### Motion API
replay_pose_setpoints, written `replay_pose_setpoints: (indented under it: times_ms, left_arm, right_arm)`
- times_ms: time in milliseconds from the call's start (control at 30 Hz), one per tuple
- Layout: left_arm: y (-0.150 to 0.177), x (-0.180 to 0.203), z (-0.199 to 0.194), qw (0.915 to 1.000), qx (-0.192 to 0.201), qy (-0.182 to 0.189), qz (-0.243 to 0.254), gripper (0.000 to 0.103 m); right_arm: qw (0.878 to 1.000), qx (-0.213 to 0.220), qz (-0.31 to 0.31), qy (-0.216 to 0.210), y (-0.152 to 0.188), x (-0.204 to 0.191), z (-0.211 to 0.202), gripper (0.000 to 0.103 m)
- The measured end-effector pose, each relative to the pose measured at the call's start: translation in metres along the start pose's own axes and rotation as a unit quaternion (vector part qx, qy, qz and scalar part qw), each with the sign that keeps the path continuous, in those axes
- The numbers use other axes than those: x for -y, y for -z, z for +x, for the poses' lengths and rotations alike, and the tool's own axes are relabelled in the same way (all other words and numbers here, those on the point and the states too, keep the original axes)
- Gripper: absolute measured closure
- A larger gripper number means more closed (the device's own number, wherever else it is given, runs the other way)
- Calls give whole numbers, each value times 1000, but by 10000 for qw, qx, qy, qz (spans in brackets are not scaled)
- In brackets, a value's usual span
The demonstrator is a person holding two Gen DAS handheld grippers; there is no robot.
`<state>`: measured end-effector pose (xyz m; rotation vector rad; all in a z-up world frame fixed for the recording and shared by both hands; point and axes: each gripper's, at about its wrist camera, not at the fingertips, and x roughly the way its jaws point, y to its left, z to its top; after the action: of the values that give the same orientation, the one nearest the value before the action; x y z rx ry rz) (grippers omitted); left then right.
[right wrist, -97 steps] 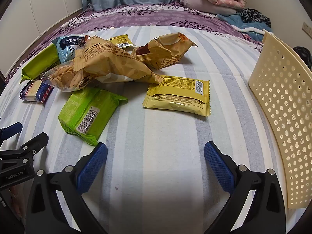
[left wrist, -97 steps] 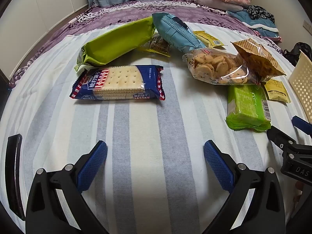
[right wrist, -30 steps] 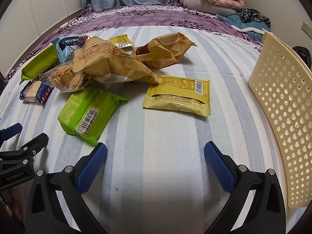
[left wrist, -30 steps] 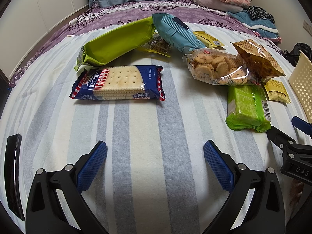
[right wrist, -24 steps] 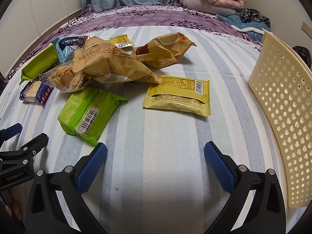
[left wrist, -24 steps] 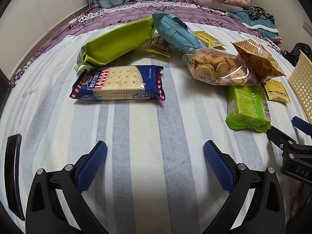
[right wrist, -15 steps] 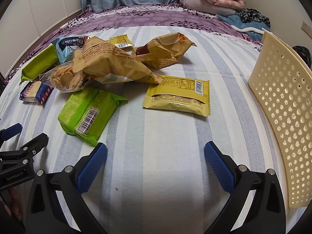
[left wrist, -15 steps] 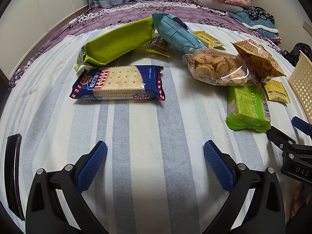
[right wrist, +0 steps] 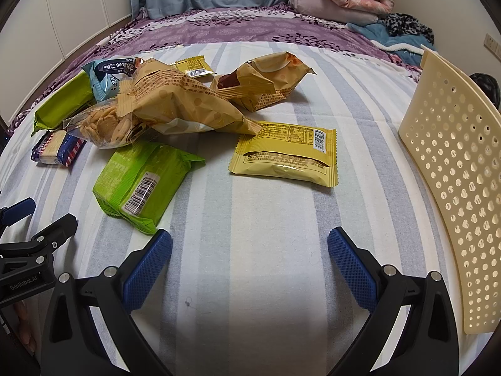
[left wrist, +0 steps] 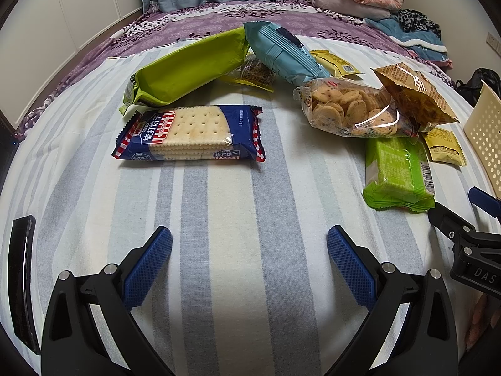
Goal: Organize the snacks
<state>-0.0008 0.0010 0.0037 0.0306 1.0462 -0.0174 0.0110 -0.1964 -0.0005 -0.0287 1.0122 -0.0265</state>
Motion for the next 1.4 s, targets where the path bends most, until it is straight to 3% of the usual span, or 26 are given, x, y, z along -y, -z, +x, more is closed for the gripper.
replay_pose_setpoints:
  times_ms: [300, 433, 700, 833, 1067, 1267, 1400]
  left_arm:
    - [-1, 2, -5, 10000, 12, 66, 2, 2]
    - [-6, -19, -13, 9982, 64, 521, -306, 2]
    - [-37, -49, -42, 9966, 514, 471, -434, 2]
    - [-60, -56, -39, 9972, 575, 422, -208, 2]
    - [-107, -70, -9, 9948, 467, 878, 213, 2]
    - [-141, -76, 15, 9903, 511, 999, 815, 2]
    - [-158, -85, 39, 9866, 321, 1320, 908, 2]
  right_arm:
    - [10000, 32, -1, -70, 0, 2, -1, 5]
    - [9991, 131, 123, -383, 3, 11, -8, 5]
    - [9938, 403, 154, -1021, -6, 19, -27, 5]
    - [9904, 562, 204, -1244, -14, 23, -36, 5]
    - [9872, 611, 207, -1458, -23, 29, -37, 5]
    - [9871, 502, 147, -1510, -27, 24, -28, 5]
    - [9869, 449, 110, -1548, -31, 19, -23, 5]
